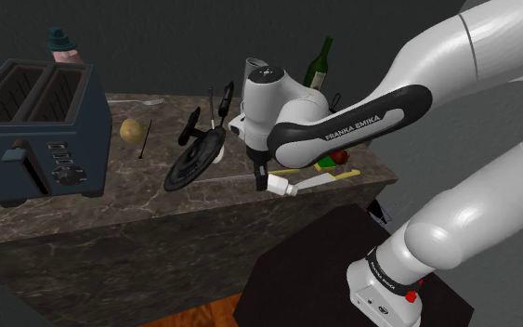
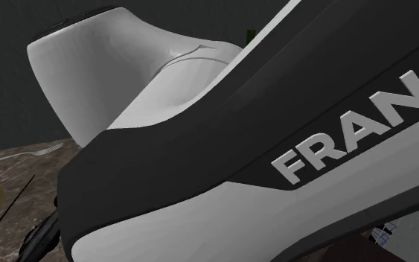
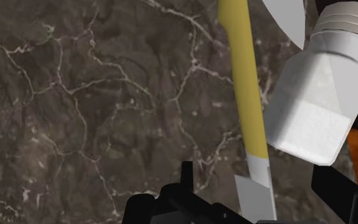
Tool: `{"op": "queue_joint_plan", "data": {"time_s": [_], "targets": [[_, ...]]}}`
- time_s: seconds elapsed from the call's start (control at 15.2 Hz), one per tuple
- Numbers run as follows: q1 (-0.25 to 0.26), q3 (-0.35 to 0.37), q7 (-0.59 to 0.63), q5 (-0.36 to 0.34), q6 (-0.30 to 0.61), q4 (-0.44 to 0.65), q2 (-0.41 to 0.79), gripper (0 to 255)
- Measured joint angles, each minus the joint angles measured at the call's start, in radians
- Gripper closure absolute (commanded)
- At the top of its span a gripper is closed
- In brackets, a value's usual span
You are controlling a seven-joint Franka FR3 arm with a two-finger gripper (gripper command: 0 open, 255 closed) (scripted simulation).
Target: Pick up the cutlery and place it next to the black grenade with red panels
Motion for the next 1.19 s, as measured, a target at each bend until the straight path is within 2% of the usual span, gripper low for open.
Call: {"op": "queue_joint_plan", "data": {"time_s": [0.13,0.2,0.86,1.19], "targets": [[0.0,0.0,0.0,0.0,0.001,0.0,0.001,0],[0.0,0.0,0.0,0.0,0.001,0.0,0.001,255],[0.003,0.003,0.0,0.004,-0.002,0.0,-0.005,255],[0.006,-0.006,-0.031,0.031,-0.051,0.021,-0.039,255]]}}
